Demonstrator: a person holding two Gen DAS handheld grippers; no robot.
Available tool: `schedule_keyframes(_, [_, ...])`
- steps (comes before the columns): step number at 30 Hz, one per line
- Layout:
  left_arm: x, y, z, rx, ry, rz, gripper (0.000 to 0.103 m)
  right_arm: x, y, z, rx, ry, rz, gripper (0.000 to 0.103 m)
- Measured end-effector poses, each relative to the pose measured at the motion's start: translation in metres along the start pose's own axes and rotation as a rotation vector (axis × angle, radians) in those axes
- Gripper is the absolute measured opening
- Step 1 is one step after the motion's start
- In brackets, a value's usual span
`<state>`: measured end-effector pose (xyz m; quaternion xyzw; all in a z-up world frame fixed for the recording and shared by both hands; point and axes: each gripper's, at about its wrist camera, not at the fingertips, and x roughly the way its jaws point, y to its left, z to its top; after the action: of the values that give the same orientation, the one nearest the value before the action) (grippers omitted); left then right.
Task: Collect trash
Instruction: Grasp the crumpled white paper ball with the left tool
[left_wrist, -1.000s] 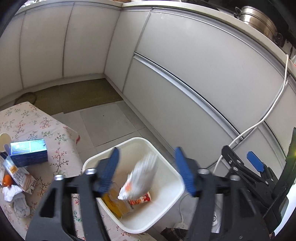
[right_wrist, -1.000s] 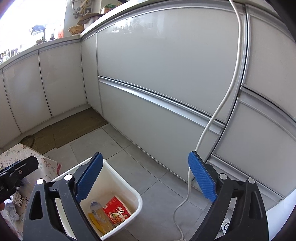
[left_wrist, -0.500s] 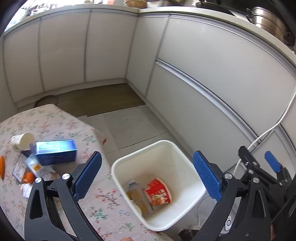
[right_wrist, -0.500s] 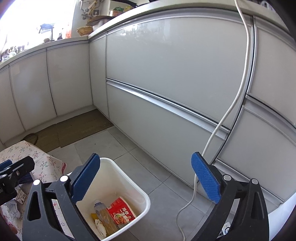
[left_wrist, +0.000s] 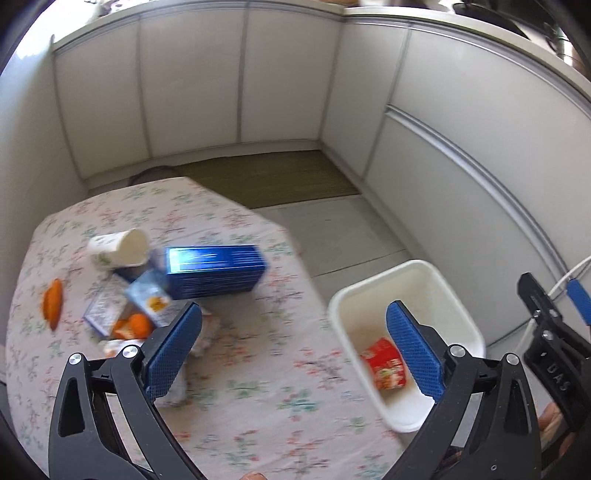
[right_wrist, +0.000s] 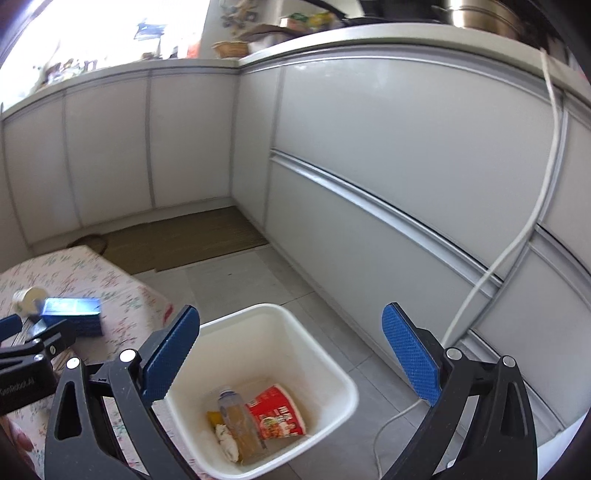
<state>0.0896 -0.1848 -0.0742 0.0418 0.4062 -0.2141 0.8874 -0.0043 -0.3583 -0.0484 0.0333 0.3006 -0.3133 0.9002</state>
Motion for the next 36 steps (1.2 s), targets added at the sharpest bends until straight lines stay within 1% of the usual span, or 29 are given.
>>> schedule_keyframes(2, [0.003,0.017,-0.001,-0.011,0.015,0.046,0.096,0.001,0.015,0.001,-0.019,0.016,0.028,0.096])
schedule_keyframes(4, [0.007,0.036,-0.003,-0.033,0.034,0.066,0.096,0.003,0.03,0.001,-0.039,0.036,0.057,0.096])
schedule_keyframes(6, [0.012,0.061,-0.005,-0.064,0.064,0.112,0.096,0.003,0.043,0.001,-0.061,0.044,0.077,0.096])
schedule_keyframes(9, [0.02,0.091,-0.009,-0.107,0.111,0.133,0.096,0.003,0.062,0.0,-0.101,0.05,0.104,0.096])
schedule_keyframes(11, [0.025,0.115,-0.013,-0.162,0.165,0.118,0.096,0.005,0.075,0.0,-0.115,0.067,0.125,0.096])
schedule_keyframes(12, [0.028,0.127,-0.015,-0.201,0.196,0.097,0.096,0.006,0.079,-0.001,-0.118,0.075,0.133,0.096])
schedule_keyframes(14, [0.031,0.147,-0.022,-0.275,0.241,0.046,0.096,0.008,0.087,-0.001,-0.117,0.095,0.155,0.096])
schedule_keyframes(17, [0.034,0.167,-0.031,-0.371,0.284,-0.032,0.096,0.01,0.099,-0.001,-0.115,0.117,0.184,0.096])
schedule_keyframes(19, [0.036,0.172,-0.034,-0.407,0.293,-0.081,0.094,0.009,0.106,-0.003,-0.119,0.126,0.201,0.096])
schedule_keyframes(21, [0.039,0.167,-0.035,-0.4,0.296,-0.106,0.089,0.01,0.112,-0.004,-0.128,0.134,0.209,0.096])
schedule_keyframes(23, [0.044,0.158,-0.036,-0.368,0.304,-0.098,0.086,0.014,0.116,-0.006,-0.143,0.15,0.209,0.096])
schedule_keyframes(25, [0.053,0.152,-0.038,-0.352,0.321,-0.067,0.079,0.018,0.116,-0.008,-0.151,0.166,0.204,0.096])
schedule_keyframes(28, [0.067,0.152,-0.042,-0.359,0.338,-0.042,0.07,0.023,0.115,-0.009,-0.146,0.193,0.205,0.096])
schedule_keyframes(29, [0.069,0.153,-0.042,-0.36,0.334,-0.036,0.069,0.025,0.114,-0.009,-0.143,0.2,0.208,0.096])
schedule_keyframes(30, [0.068,0.155,-0.043,-0.364,0.326,-0.037,0.067,0.027,0.113,-0.01,-0.14,0.208,0.21,0.096])
schedule_keyframes(31, [0.067,0.156,-0.042,-0.366,0.316,-0.044,0.062,0.028,0.114,-0.01,-0.139,0.214,0.211,0.096])
schedule_keyframes(32, [0.065,0.157,-0.041,-0.362,0.31,-0.049,0.059,0.029,0.114,-0.01,-0.137,0.221,0.214,0.096])
schedule_keyframes(36, [0.057,0.158,-0.043,-0.339,0.304,-0.054,0.055,0.033,0.12,-0.014,-0.133,0.26,0.25,0.096])
